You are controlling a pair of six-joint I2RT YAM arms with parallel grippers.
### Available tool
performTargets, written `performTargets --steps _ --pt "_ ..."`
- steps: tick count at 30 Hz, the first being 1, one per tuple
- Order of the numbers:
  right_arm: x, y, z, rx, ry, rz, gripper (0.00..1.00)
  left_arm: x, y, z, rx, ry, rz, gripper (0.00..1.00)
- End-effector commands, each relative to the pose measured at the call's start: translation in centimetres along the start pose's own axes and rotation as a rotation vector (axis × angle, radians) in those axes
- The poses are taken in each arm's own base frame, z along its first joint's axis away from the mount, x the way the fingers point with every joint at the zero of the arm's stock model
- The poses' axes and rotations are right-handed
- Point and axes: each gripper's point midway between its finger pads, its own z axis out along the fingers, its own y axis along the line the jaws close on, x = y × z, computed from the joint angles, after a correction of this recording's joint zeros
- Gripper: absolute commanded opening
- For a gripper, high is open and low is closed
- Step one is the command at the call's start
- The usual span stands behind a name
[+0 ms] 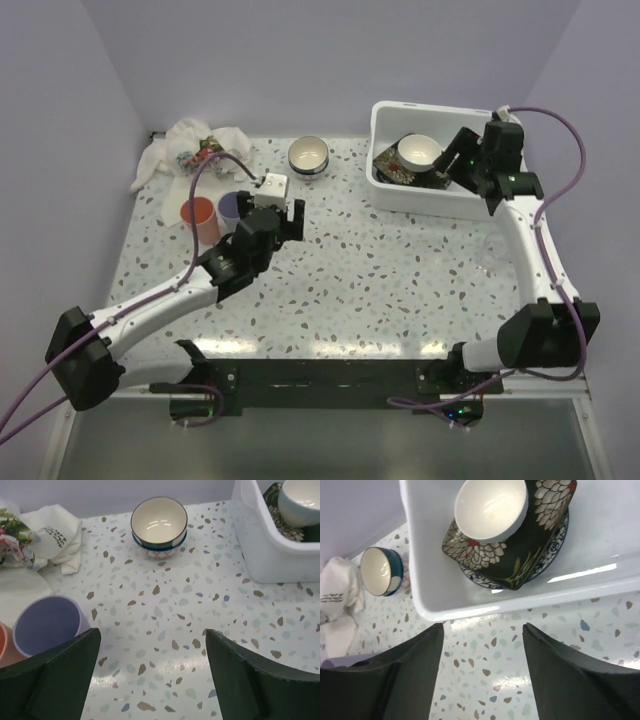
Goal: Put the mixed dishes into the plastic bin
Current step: Pick up the bowl from the bowl.
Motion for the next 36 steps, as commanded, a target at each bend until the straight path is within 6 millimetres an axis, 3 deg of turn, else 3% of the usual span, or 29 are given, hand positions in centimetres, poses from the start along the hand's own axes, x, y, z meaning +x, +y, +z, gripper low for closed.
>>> performTargets --steps 1,5,6,7,8,10,11,12,13,14,15,17,18,22,23,25,26,36 --pt "1.9 1.0 -2.5 -0.129 -0.029 0.006 0.74 -5.8 -1.5 2.3 0.039 -0.054 -0.098 0.91" --pt "5.4 0.9 -4.9 -0.211 0.009 0.019 0.88 -8.0 -1.8 5.1 0.034 -0.040 -0.133 0.91" --pt "6.0 1.0 -5.4 -0.233 0.021 0.016 0.90 -8.2 -1.4 5.9 0.022 -0.034 -0.141 0.91" --pt "6.5 0.9 -5.6 -0.236 0.027 0.014 0.92 -7.2 -1.8 7.3 0.024 0.008 -0.134 0.91" --pt "7.2 0.7 -6.3 -0.252 0.028 0.010 0.95 -8.6 -1.4 8.1 0.016 -0.007 -0.154 0.91" --pt "7.8 0.7 -6.8 -0.272 0.027 0.001 0.97 -7.0 -1.6 10.3 0.006 0.062 -0.152 0.91" --pt "8.1 0.6 -7.4 -0.285 0.020 -0.006 0.97 -8.4 -0.9 11.3 -0.009 0.047 -0.174 0.91" --pt "8.5 0.5 -7.6 -0.291 0.029 -0.010 0.98 -6.8 -0.8 12.7 -0.024 0.091 -0.174 0.91" --pt "8.9 0.3 -7.7 -0.290 0.034 -0.011 0.98 -6.5 -0.7 13.5 -0.028 0.106 -0.181 0.90" --pt "8.9 0.2 -8.2 -0.295 0.023 -0.018 0.98 -7.5 0.2 14.4 -0.046 0.092 -0.201 0.90" --pt "9.2 0.2 -8.4 -0.298 0.032 -0.020 0.98 -5.9 0.3 15.8 -0.061 0.132 -0.208 0.90" --pt "9.7 0.1 -8.6 -0.300 0.044 -0.030 0.98 -6.5 1.2 17.4 -0.080 0.129 -0.245 0.88" --pt "10.0 0.2 -8.8 -0.309 0.051 -0.032 0.98 -5.1 1.2 18.6 -0.086 0.158 -0.246 0.88" --pt "10.9 0.6 -9.2 -0.337 0.076 -0.044 0.98 -2.9 2.1 21.8 -0.103 0.194 -0.270 0.84" --pt "11.1 0.5 -9.2 -0.336 0.083 -0.048 0.98 -1.4 2.5 23.0 -0.115 0.222 -0.276 0.83" --pt "11.6 0.6 -9.4 -0.345 0.102 -0.057 0.98 -1.5 2.7 24.2 -0.103 0.221 -0.296 0.79" --pt "11.8 0.7 -9.4 -0.349 0.109 -0.065 0.98 -0.2 2.7 25.0 -0.108 0.244 -0.298 0.77" --pt "13.0 0.7 -9.1 -0.349 0.148 -0.093 0.98 2.7 3.8 28.4 -0.120 0.264 -0.339 0.58"
